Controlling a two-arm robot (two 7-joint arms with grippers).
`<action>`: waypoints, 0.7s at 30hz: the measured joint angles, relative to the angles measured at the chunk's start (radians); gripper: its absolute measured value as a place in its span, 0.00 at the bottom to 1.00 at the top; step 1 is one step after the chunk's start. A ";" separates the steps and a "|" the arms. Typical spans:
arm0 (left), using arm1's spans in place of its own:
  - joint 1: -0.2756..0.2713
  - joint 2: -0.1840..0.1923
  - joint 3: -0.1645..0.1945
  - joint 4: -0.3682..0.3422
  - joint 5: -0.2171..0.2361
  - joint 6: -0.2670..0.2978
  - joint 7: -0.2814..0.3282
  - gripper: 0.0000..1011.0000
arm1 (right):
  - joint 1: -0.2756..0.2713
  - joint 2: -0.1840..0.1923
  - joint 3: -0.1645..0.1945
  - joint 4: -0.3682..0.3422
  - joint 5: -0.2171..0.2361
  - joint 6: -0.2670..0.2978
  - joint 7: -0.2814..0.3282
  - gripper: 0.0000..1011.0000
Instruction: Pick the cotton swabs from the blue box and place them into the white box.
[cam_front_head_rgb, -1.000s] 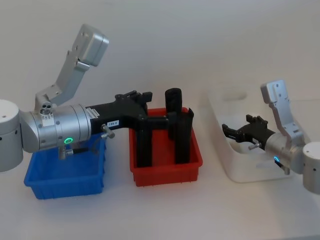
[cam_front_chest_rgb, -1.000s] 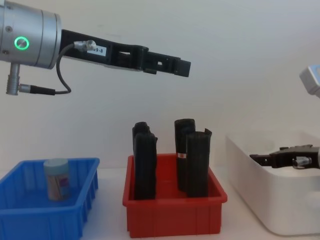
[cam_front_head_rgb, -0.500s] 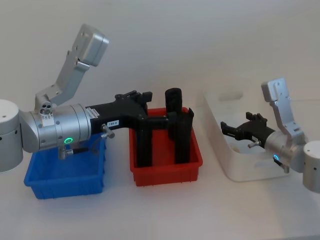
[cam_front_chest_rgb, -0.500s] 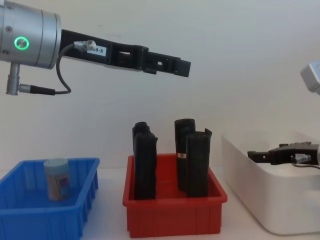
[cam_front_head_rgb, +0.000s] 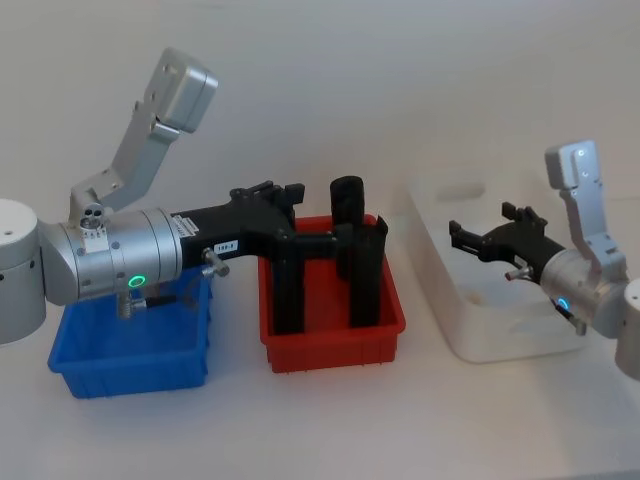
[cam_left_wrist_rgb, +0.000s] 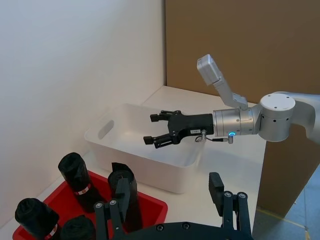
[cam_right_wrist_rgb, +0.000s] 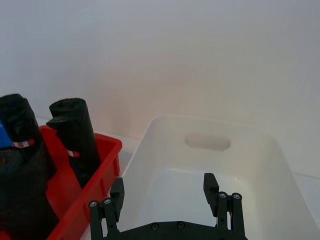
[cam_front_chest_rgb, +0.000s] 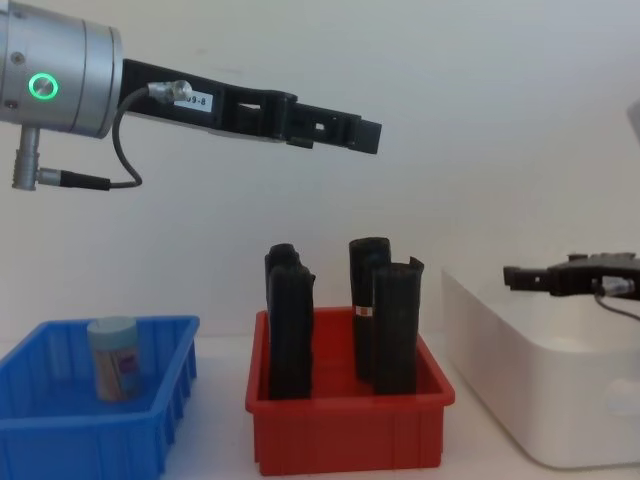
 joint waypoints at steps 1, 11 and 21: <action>0.000 0.000 0.000 0.000 0.000 0.000 0.000 0.99 | -0.004 0.002 0.002 -0.009 0.004 -0.001 -0.003 0.99; 0.000 0.000 0.000 0.000 0.000 0.000 0.000 0.99 | -0.079 0.029 0.025 -0.158 0.051 -0.009 -0.036 0.99; 0.001 0.000 0.000 0.000 0.000 -0.001 0.001 0.99 | -0.113 0.041 0.034 -0.222 0.070 -0.011 -0.052 0.99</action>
